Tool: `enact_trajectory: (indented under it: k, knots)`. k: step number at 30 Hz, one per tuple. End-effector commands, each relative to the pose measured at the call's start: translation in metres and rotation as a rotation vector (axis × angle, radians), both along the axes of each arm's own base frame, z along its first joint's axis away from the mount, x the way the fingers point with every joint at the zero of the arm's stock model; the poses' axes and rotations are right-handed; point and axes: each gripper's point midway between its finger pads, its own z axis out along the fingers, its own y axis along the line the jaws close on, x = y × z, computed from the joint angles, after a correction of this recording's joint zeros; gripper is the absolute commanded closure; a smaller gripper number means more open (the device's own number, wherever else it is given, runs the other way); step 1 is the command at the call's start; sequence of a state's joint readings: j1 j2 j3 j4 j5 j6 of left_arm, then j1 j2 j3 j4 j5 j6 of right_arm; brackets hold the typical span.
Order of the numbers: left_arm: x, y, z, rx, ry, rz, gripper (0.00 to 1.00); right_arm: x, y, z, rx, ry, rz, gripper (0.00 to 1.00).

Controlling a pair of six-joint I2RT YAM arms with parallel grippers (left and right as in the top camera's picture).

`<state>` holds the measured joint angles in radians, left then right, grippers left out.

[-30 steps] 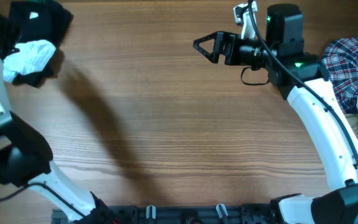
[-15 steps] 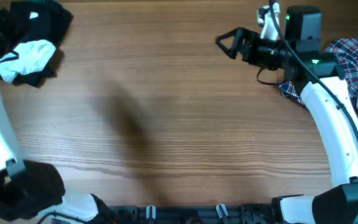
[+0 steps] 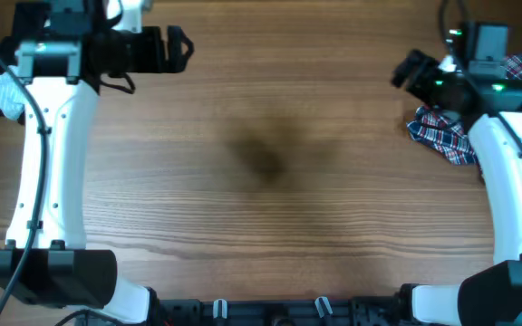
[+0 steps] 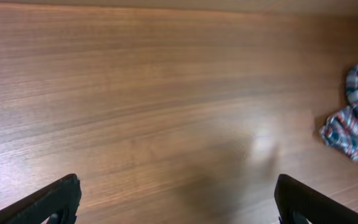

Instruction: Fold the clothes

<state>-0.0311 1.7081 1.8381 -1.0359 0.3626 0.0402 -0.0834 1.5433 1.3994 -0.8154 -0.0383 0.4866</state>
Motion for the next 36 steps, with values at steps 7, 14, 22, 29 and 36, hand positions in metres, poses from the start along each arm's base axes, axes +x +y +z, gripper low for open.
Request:
enact_trajectory:
  k: [7,14,22,29,36]
  knots:
    - [-0.004,-0.02,-0.048,0.075,0.138,-0.053,0.0,-0.019,-0.11,-0.035,-0.045,0.109,-0.291,0.0]
    - [-0.002,-0.02,-0.066,0.08,0.188,-0.054,0.0,-0.03,-0.128,-0.043,-0.05,0.148,-0.317,0.0]
    - [-0.002,-0.02,-0.066,0.08,0.188,-0.055,0.0,-0.045,-0.096,-0.037,0.061,0.178,-0.205,0.01]
    - [-0.002,-0.02,-0.066,0.08,0.188,-0.055,0.0,-0.057,-0.033,0.037,0.172,-0.021,-0.028,0.01]
    - [-0.002,-0.02,-0.066,0.08,0.188,-0.055,0.0,-0.098,0.062,0.094,0.16,-0.145,0.218,0.0]
